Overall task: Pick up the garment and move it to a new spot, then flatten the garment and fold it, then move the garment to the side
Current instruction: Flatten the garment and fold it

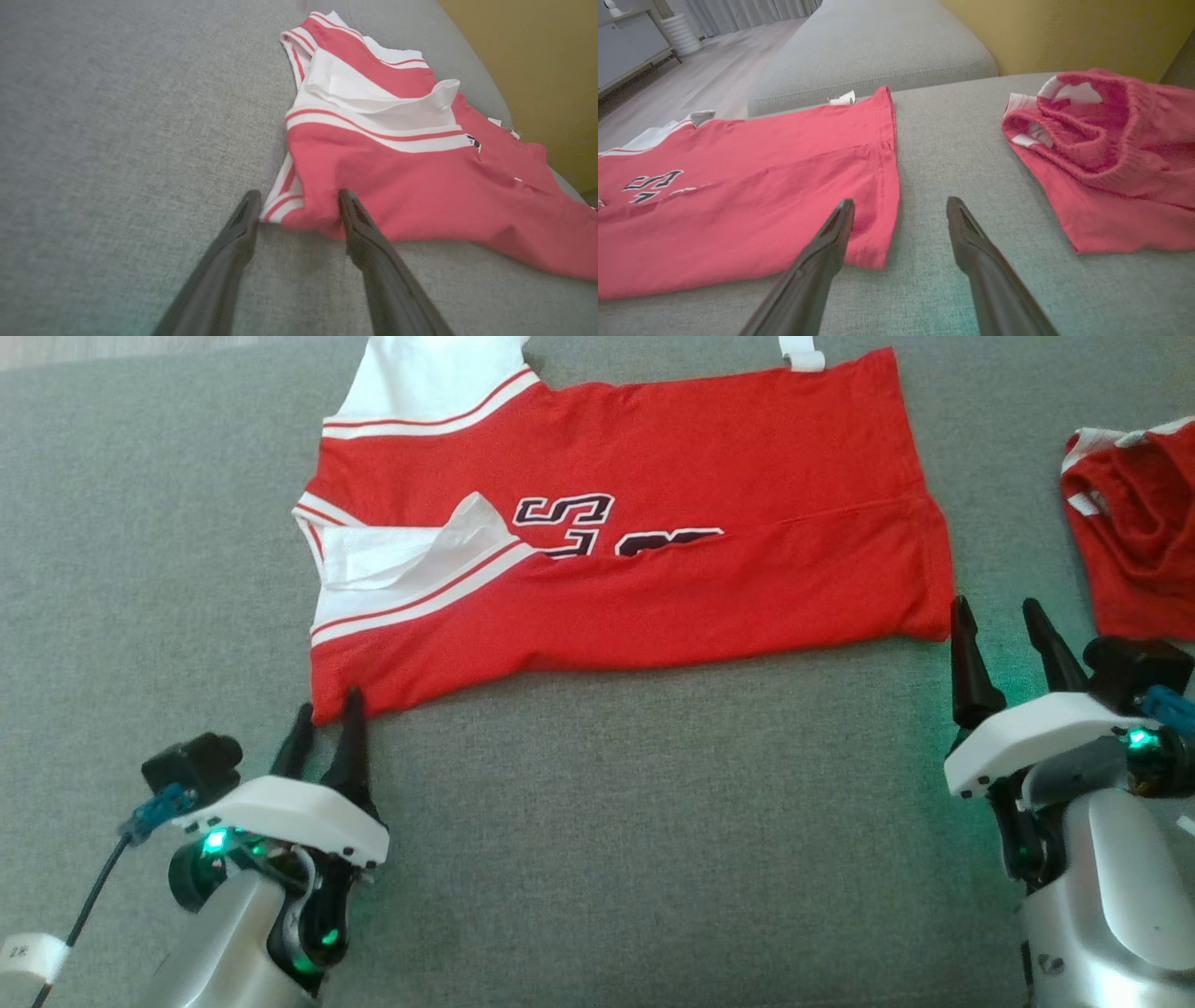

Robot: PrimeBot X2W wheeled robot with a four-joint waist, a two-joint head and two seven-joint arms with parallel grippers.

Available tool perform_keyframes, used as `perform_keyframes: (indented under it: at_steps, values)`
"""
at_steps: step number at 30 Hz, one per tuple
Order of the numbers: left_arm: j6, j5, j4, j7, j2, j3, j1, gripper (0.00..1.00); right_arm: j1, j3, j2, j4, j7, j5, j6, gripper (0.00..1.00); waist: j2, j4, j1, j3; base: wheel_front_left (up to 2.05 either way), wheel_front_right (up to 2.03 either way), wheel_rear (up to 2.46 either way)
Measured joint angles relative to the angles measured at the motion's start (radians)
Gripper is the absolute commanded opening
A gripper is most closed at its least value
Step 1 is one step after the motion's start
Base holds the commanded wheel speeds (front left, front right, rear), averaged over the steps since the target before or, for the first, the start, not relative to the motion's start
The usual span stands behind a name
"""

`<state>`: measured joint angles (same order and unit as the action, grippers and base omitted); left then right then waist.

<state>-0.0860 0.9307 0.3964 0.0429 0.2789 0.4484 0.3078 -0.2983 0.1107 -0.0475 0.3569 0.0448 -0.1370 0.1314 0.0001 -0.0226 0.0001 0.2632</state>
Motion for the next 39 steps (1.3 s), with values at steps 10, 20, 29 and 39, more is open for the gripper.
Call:
perform_keyframes:
  at_steps: [10, 20, 29, 39]
  values:
    - [0.026, 0.013, 0.038, 0.013, -0.023, 0.000, 0.030, 0.00, -0.063, -0.007, 0.000, 0.126, 0.008, -0.002, 0.000, 1.00, 0.0000, 0.010, 0.0000, 0.021, 0.00, 0.00, 0.00]
    - [0.048, 0.012, 0.028, 0.056, -0.026, -0.001, 0.055, 0.00, -0.160, -0.034, -0.002, 0.319, 0.021, -0.060, 0.000, 0.00, 0.0000, 0.035, 0.0000, 0.015, 0.00, 0.00, 0.00]
    - [0.051, 0.001, -0.038, 0.065, 0.002, -0.003, 0.055, 0.00, -0.164, -0.029, -0.002, 0.332, 0.011, -0.137, 0.000, 0.00, 0.0000, 0.039, 0.0000, -0.024, 0.00, 0.00, 0.00]
    - [-0.031, -0.017, -0.351, -0.040, 0.115, 0.031, -0.142, 0.00, 0.068, -0.017, 0.001, 0.029, 0.171, -0.129, 0.000, 0.00, 0.0000, 0.033, -0.0002, -0.076, 0.00, 0.00, 0.00]
